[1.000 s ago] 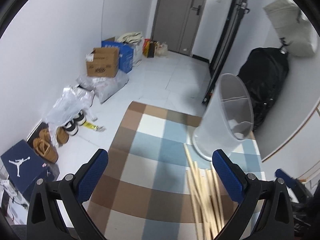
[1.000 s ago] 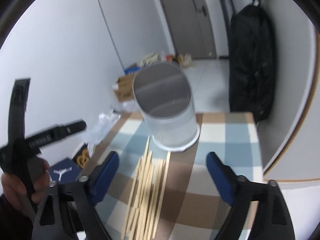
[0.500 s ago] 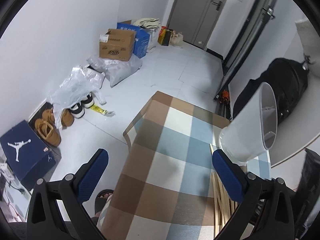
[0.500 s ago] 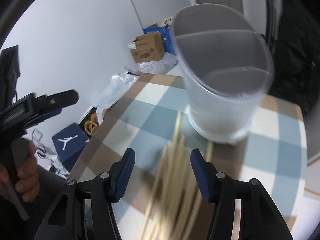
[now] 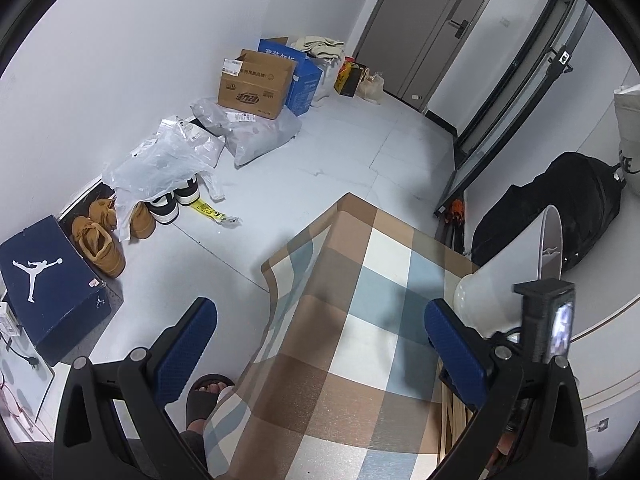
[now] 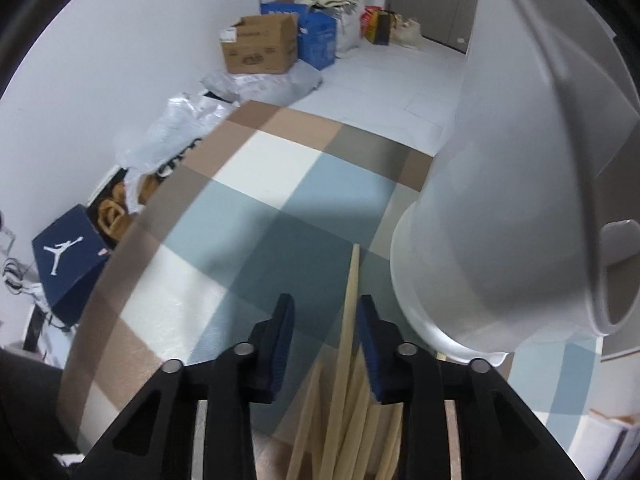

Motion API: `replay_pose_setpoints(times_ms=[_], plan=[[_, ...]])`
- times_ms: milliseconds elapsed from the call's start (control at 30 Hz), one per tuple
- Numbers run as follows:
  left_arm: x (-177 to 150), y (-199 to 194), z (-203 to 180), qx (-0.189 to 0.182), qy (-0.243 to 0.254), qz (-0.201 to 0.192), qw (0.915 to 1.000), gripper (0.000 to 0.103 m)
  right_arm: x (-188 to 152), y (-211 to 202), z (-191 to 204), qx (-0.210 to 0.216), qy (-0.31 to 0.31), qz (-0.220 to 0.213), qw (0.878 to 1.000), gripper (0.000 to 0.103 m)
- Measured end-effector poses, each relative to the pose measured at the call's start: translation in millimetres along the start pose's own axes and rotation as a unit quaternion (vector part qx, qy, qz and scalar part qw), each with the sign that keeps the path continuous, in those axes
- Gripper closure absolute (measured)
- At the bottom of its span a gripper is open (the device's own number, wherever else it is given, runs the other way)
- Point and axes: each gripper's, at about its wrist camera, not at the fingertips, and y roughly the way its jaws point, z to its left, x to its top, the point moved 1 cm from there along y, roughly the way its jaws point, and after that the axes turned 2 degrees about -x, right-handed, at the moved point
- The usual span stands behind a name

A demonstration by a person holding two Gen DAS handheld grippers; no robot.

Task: Organize utensils
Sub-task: 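Lower both grippers toward the pile of wooden chopsticks, then close the right gripper on one chopstick while the left gripper grasps another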

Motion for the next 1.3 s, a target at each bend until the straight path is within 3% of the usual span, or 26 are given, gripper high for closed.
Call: replay_pose_setpoints(times_ms=[133, 267, 500, 867, 1067, 1133, 1300], plan=[[0, -3, 3, -0.003, 0.003, -0.002, 1.0000, 0.002, 0, 7, 2, -0.013, -0.004, 0.000, 1.000, 0.078], [0, -4, 7, -0.005, 0.000, -0.003, 1.0000, 0.002, 1, 5, 5, 0.000, -0.006, -0.001, 1.000, 0.097], [1, -3, 7, -0.002, 0.002, -0.005, 1.0000, 0.002, -3, 0, -2, 0.046, 0.036, -0.008, 0.998, 0.098], [-5, 0, 0, -0.008, 0.018, 0.006, 0.9998, 0.002, -6, -60, -16, 0.101, 0.093, -0.075, 0.988, 0.098], [-24, 17, -27, -0.033, 0.068, 0.057, 0.9956, 0.002, -21, -100, -42, 0.125, 0.143, -0.117, 0.975, 0.098], [-35, 25, -39, -0.045, 0.089, 0.085, 0.9914, 0.011, -29, -109, -57, 0.133, 0.170, -0.128, 0.968, 0.098], [-59, 40, -65, -0.051, 0.132, 0.139, 0.9801, 0.012, -48, -127, -86, 0.130, 0.213, -0.151, 0.956, 0.098]])
